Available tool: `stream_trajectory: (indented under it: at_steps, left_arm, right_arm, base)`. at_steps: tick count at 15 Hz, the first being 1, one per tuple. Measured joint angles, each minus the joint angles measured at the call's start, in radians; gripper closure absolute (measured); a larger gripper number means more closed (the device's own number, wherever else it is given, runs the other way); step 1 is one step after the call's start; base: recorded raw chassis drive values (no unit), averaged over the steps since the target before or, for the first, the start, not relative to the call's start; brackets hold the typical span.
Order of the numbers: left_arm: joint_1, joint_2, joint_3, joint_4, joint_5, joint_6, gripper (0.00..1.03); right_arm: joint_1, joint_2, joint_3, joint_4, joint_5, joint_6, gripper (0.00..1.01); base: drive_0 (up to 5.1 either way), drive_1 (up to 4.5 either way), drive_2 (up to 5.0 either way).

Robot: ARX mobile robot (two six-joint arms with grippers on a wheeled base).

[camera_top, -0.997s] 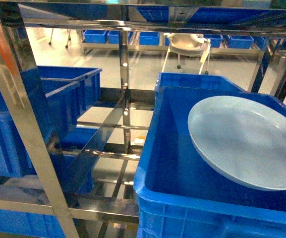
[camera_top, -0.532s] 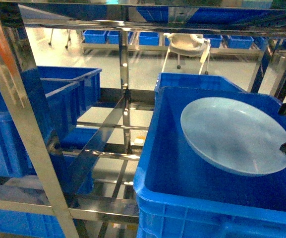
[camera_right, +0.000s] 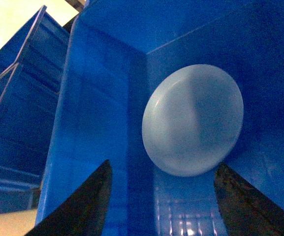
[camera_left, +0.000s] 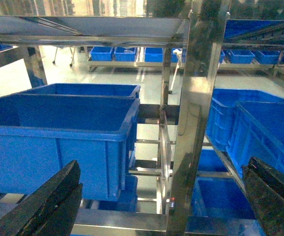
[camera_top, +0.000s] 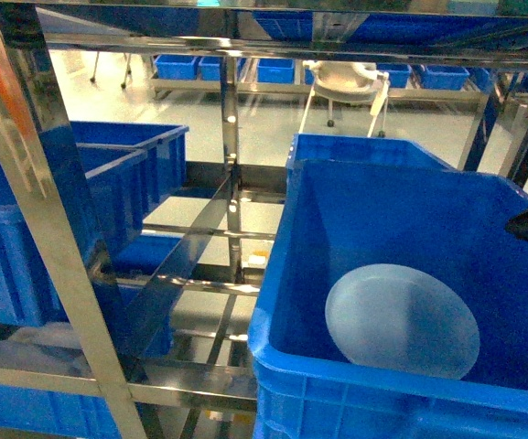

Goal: Place blue tray on left shelf second layer neatly

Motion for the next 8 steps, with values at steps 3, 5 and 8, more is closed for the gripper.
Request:
stream_trajectory:
  at_steps: [3, 5, 8]
  left_arm:
    - [0.000, 0.000, 0.000, 0.000, 0.000, 0.000, 0.05]
    - [0.000, 0.000, 0.000, 0.000, -0.001, 0.000, 0.05]
    - [0.000, 0.000, 0.000, 0.000, 0.000, 0.000, 0.05]
  right_arm:
    - [0.052, -0.375, -0.209, -0.277, 0.007, 0.017, 0.09]
    - [0.075, -0.707, -0.224, -0.606, 0.162, -0.001, 0.04]
    - [-0.285, -1.042, -0.190, -0.896, 0.044, -0.257, 0.03]
  base:
    - [0.0, 0.00, 0.0]
    - [0.0, 0.00, 0.0]
    - [0.0, 0.00, 0.0]
